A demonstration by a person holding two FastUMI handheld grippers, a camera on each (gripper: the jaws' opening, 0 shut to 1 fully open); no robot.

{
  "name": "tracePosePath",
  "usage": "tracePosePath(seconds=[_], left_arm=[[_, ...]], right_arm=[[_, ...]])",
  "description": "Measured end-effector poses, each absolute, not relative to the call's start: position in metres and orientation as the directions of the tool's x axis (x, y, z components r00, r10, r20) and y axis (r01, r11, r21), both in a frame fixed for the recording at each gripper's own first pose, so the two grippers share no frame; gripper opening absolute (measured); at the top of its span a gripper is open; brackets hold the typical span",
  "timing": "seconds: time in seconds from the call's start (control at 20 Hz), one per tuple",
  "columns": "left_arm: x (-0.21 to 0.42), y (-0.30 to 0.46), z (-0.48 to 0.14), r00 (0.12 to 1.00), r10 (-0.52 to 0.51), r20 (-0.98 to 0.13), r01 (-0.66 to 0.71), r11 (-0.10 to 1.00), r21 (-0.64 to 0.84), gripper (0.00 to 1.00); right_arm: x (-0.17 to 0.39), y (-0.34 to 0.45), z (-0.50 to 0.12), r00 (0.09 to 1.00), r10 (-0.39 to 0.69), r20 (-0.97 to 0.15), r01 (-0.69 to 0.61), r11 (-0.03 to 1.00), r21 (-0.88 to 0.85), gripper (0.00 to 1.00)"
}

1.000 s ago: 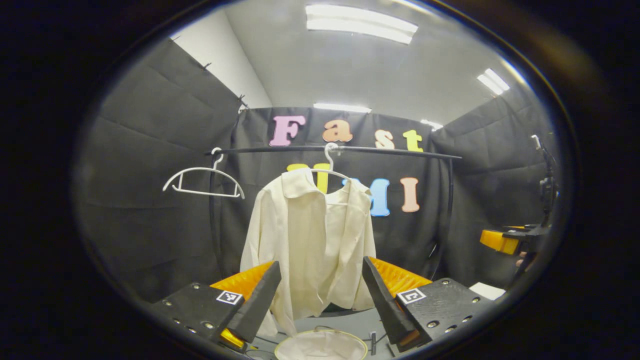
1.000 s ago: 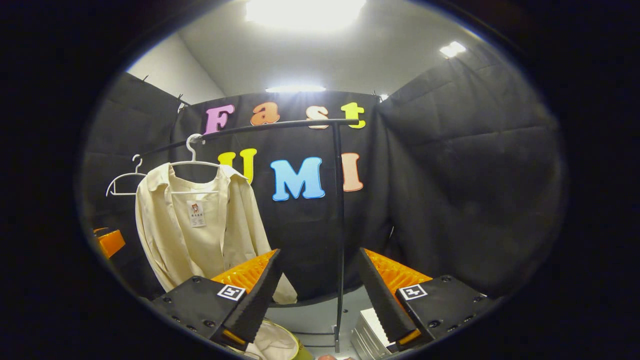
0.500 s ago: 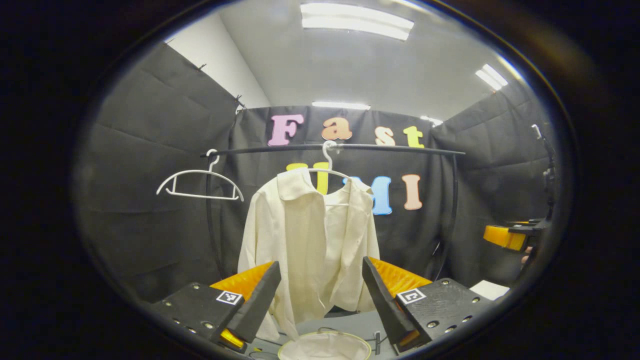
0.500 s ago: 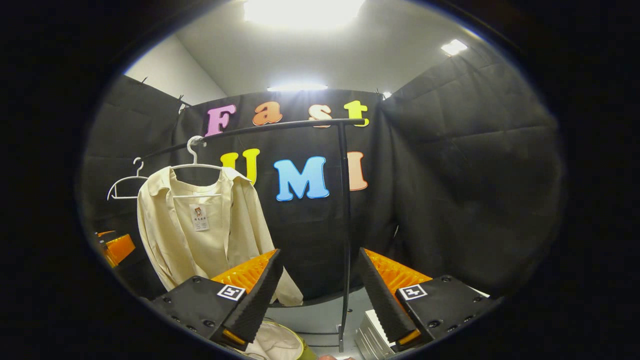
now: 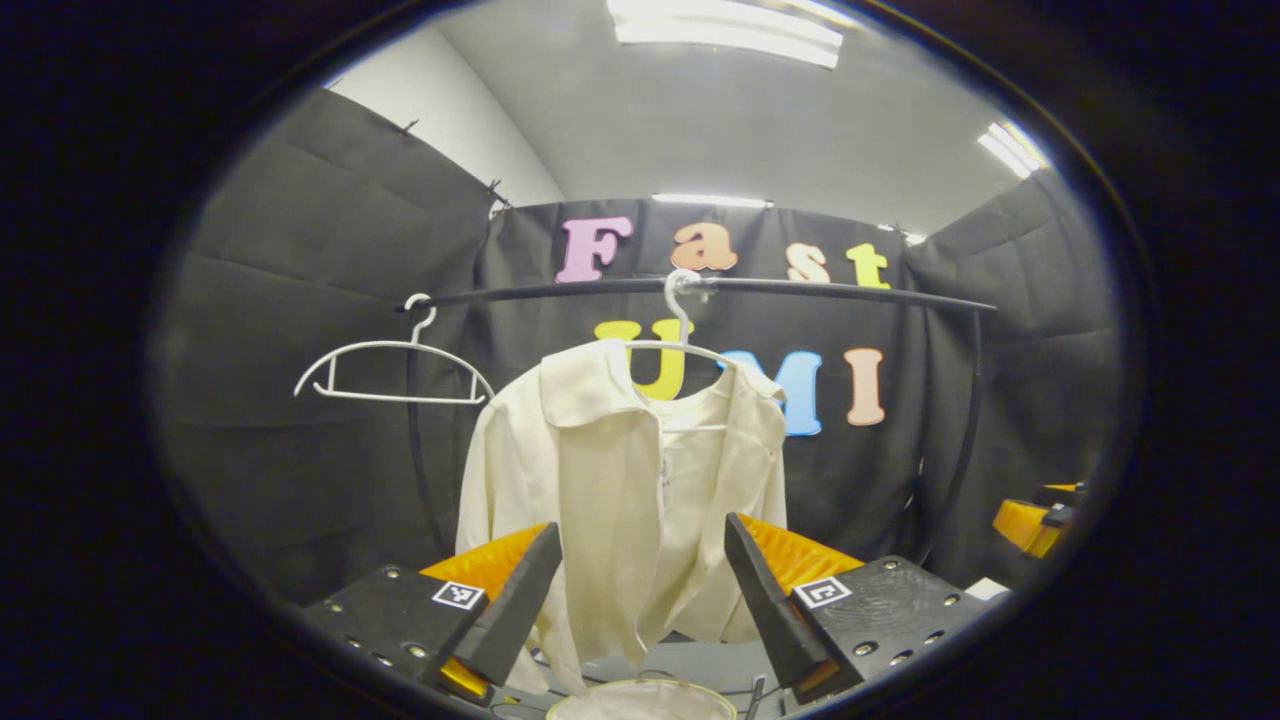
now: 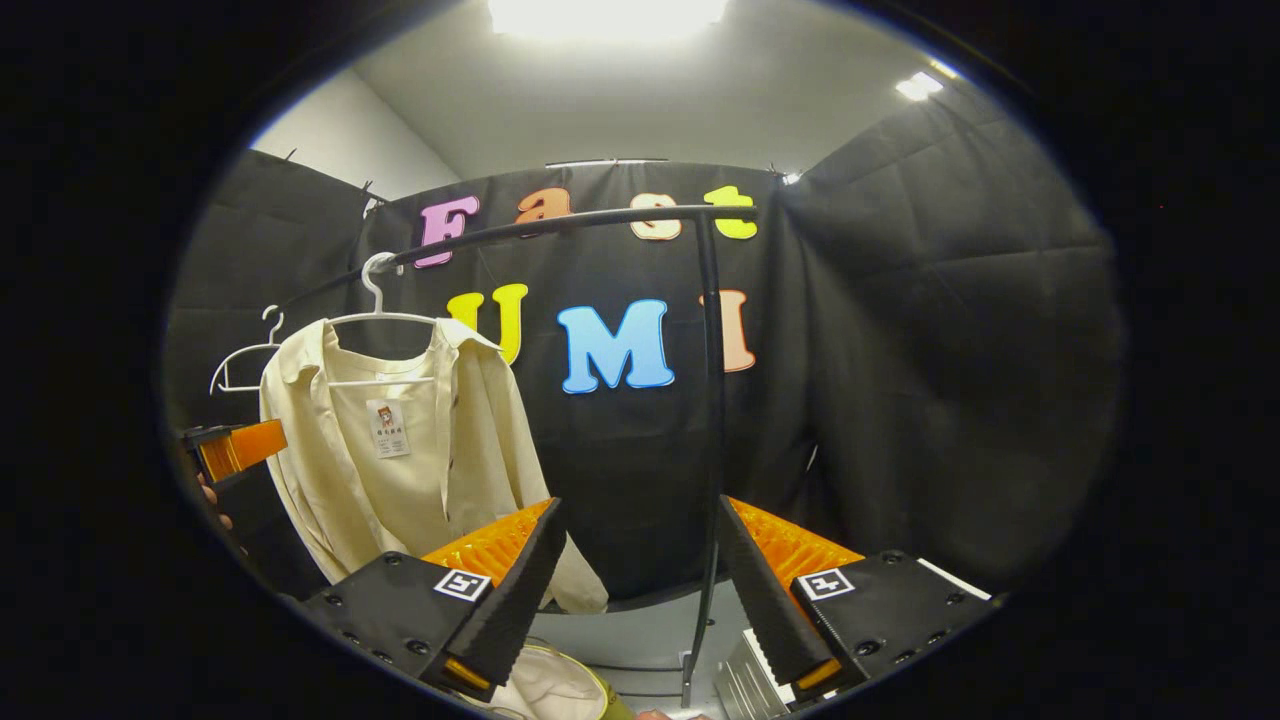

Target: Grasp the clothes on the hanger with both hands and then place them into the laundry hamper below.

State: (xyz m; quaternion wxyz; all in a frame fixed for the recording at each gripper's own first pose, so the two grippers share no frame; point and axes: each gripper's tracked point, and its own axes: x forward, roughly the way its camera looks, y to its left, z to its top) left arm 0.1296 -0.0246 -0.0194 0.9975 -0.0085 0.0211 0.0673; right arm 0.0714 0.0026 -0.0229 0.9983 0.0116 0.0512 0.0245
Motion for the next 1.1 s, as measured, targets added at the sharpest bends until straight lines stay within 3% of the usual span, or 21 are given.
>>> tracePosePath(seconds=[0.4, 0.45, 0.5, 0.75, 0.8, 0.85, 0.9, 1.0, 1.05, 1.1], left_arm=[[0.213, 0.001, -0.019, 0.934, 0.358, -0.026, -0.358, 0.932, -0.053, 0.96], [0.219, 0.011, -0.019, 0.913, 0.408, -0.018, -0.408, 0.912, -0.043, 0.95], [0.224, 0.018, -0.018, 0.893, 0.45, -0.013, -0.45, 0.892, -0.035, 0.95], [0.241, 0.039, -0.019, 0.823, 0.568, 0.014, -0.568, 0.823, 0.028, 0.96], [0.241, 0.041, -0.019, 0.811, 0.585, 0.021, -0.586, 0.81, 0.039, 0.96], [0.242, 0.045, -0.017, 0.794, 0.608, 0.033, -0.608, 0.792, 0.048, 0.96], [0.242, 0.048, -0.016, 0.779, 0.626, 0.043, -0.627, 0.777, 0.057, 0.95], [0.241, 0.055, -0.013, 0.745, 0.664, 0.062, -0.667, 0.74, 0.086, 0.95], [0.239, 0.058, -0.011, 0.73, 0.679, 0.077, -0.684, 0.723, 0.098, 0.9], [0.241, 0.06, -0.01, 0.728, 0.68, 0.088, -0.685, 0.721, 0.102, 0.7]], right_arm=[[0.152, 0.031, -0.033, 0.979, 0.189, -0.076, -0.183, 0.98, 0.082, 0.95], [0.162, 0.031, -0.037, 0.977, 0.198, -0.08, -0.192, 0.978, 0.08, 0.92], [0.172, 0.032, -0.038, 0.975, 0.206, -0.083, -0.2, 0.976, 0.082, 0.96], [0.21, 0.043, -0.04, 0.964, 0.259, -0.066, -0.251, 0.962, 0.104, 0.92], [0.215, 0.047, -0.044, 0.958, 0.277, -0.074, -0.269, 0.958, 0.1, 0.98], [0.221, 0.049, -0.048, 0.952, 0.295, -0.083, -0.287, 0.953, 0.096, 0.92], [0.225, 0.052, -0.051, 0.945, 0.315, -0.089, -0.307, 0.947, 0.094, 0.98], [0.23, 0.06, -0.055, 0.929, 0.359, -0.095, -0.35, 0.932, 0.096, 0.98], [0.233, 0.067, -0.058, 0.92, 0.379, -0.1, -0.37, 0.924, 0.097, 0.98], [0.235, 0.074, -0.061, 0.911, 0.398, -0.105, -0.389, 0.916, 0.1, 0.98]])
